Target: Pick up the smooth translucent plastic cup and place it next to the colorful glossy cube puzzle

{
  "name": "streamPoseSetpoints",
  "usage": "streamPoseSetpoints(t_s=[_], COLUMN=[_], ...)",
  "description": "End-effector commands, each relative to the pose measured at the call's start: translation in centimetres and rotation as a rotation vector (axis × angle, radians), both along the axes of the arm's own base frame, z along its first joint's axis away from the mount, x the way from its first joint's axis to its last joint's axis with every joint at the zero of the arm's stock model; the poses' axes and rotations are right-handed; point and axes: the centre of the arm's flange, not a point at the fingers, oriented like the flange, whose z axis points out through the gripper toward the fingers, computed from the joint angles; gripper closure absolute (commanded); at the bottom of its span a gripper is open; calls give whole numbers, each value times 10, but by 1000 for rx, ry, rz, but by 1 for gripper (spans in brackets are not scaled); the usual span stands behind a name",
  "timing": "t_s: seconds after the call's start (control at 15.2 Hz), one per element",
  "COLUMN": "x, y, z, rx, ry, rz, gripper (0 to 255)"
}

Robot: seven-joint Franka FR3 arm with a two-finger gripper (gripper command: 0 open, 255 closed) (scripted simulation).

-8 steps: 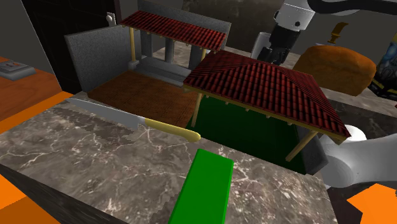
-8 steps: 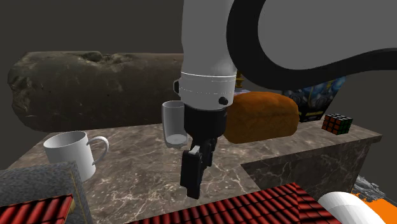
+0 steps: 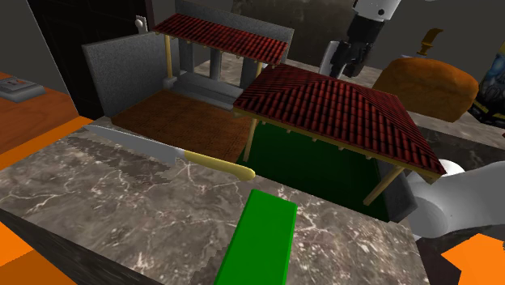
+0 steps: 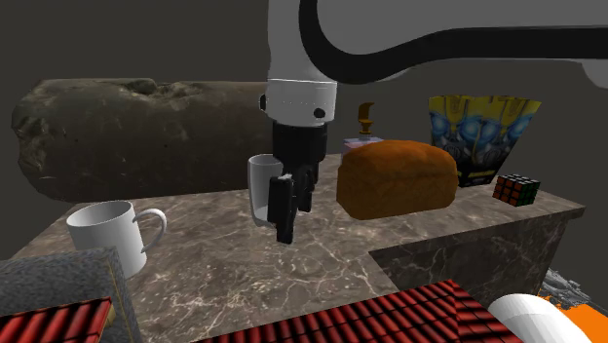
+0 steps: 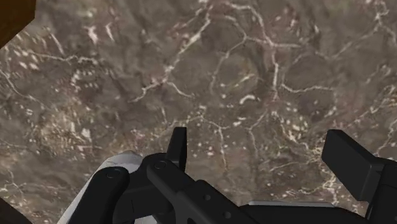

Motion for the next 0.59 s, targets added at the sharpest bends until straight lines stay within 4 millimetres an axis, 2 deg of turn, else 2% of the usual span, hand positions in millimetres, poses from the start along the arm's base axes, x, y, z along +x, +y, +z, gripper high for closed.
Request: streamPoseSetpoints(t_s=[0.0,0.53], x=[12,63], y=[-18,-96], z=[8,49], rx=[-7,-31], ry=[-2,-11], rz=[5,23], gripper=[0,0])
